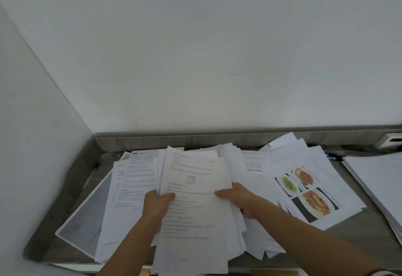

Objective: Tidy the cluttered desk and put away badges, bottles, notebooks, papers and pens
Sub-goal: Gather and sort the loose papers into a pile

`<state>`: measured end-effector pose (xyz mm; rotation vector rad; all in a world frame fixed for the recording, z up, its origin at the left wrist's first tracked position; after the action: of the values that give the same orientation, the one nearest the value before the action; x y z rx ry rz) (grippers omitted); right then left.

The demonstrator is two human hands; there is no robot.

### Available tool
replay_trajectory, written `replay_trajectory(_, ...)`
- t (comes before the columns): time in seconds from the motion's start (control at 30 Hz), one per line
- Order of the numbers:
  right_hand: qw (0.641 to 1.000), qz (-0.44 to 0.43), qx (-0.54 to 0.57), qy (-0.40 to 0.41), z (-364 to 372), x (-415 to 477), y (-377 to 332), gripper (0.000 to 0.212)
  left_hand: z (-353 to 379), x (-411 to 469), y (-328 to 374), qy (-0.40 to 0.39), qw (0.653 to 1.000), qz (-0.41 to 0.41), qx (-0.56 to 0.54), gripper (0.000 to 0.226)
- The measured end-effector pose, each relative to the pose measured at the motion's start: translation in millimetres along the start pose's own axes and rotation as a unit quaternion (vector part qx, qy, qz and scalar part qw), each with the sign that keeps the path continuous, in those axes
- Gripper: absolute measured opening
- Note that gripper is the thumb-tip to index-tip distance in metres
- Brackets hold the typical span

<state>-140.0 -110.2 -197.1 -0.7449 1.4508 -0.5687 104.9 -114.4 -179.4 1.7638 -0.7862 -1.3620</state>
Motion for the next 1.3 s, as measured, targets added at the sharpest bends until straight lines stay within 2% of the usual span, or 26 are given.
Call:
replay_trajectory(0.07,0.999,-0.035,-0.015,0.005,6.4,-3.9,-6.1,0.039,-3.0,-2.7,4.3,-0.010,1.000,0.001,-0.018,0.025)
replay_trajectory(0.13,0.997,-0.076,-0.016,-0.005,8.9,-12.2,-20.5,0.026,-10.9,-4.8,8.6,-0.014,0.998,0.006,-0.055,0.035)
replay_trajectory(0.2,0.993,-0.114,-0.006,-0.043,9.7,-22.8,-39.8,0.016,-14.8,-9.3,11.9,-0.051,0.993,-0.005,-0.111,0.039)
replay_trajectory(0.33,0.983,-0.138,0.016,-0.121,6.4,-32.3,-63.1,0.030,-8.0,-18.9,10.4,-0.182,0.956,-0.062,-0.221,0.026)
replay_trajectory(0.43,0.987,-0.101,0.024,-0.123,5.6,-24.6,-53.9,0.054,-2.5,-23.6,8.3,-0.212,0.950,-0.067,-0.218,0.028)
replay_trajectory(0.5,0.989,-0.099,-0.008,-0.107,7.8,-15.2,-42.8,0.056,2.4,-26.8,6.8,-0.218,0.960,-0.051,-0.167,0.033)
replay_trajectory(0.63,0.990,-0.108,-0.071,-0.064,5.0,-2.0,-27.6,0.034,-0.9,-25.3,2.1,-0.185,0.977,-0.029,-0.100,0.037)
replay_trajectory(0.7,0.980,-0.138,-0.124,0.071,-23.8,6.4,-32.8,0.037,-10.9,-20.6,-6.1,-0.151,0.982,-0.043,-0.106,0.035)
replay_trajectory(0.77,0.944,-0.153,-0.185,0.228,-62.5,9.5,-39.2,0.047,-23.4,-14.5,-17.1,-0.109,0.984,-0.058,-0.128,0.031)
replay_trajectory(0.8,0.934,-0.152,-0.192,0.261,-76.1,9.2,-41.2,0.052,-28.4,-12.0,-22.3,-0.091,0.983,-0.067,-0.142,0.030)
replay_trajectory(0.93,0.947,-0.091,-0.204,0.229,-92.6,18.9,-35.5,0.073,-35.8,-8.0,-34.9,-0.061,0.979,-0.092,-0.170,0.026)
replay_trajectory(1.03,0.956,-0.061,-0.211,0.193,-88.4,22.7,-35.8,0.078,-36.3,-7.2,-39.5,-0.052,0.979,-0.103,-0.166,0.033)
replay_trajectory(1.1,0.941,-0.039,-0.290,0.171,-86.8,23.4,-34.8,0.075,-36.3,-7.4,-39.5,-0.052,0.980,-0.102,-0.163,0.033)
replay_trajectory(1.17,0.903,-0.032,-0.397,0.165,-86.9,23.9,-33.1,0.067,-36.4,-6.9,-39.5,-0.057,0.980,-0.099,-0.165,0.031)
replay_trajectory(1.2,0.889,-0.043,-0.422,0.173,-87.3,23.0,-34.5,0.058,-36.9,-6.4,-39.7,-0.059,0.979,-0.098,-0.168,0.031)
replay_trajectory(1.3,0.863,-0.105,-0.434,0.236,-94.2,16.0,-44.6,0.013,-37.3,-6.0,-42.0,-0.062,0.976,-0.100,-0.181,0.035)
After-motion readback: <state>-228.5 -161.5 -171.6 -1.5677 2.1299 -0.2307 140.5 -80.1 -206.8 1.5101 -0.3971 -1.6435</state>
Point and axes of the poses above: each hand's wrist, its own x-axis towards the middle knuckle, its own z-axis out of the palm, y = z × x, the point moved 7 cm from there along x, towards the middle knuckle, and after that the axes turned 1 degree about y, right-handed, at the moved point
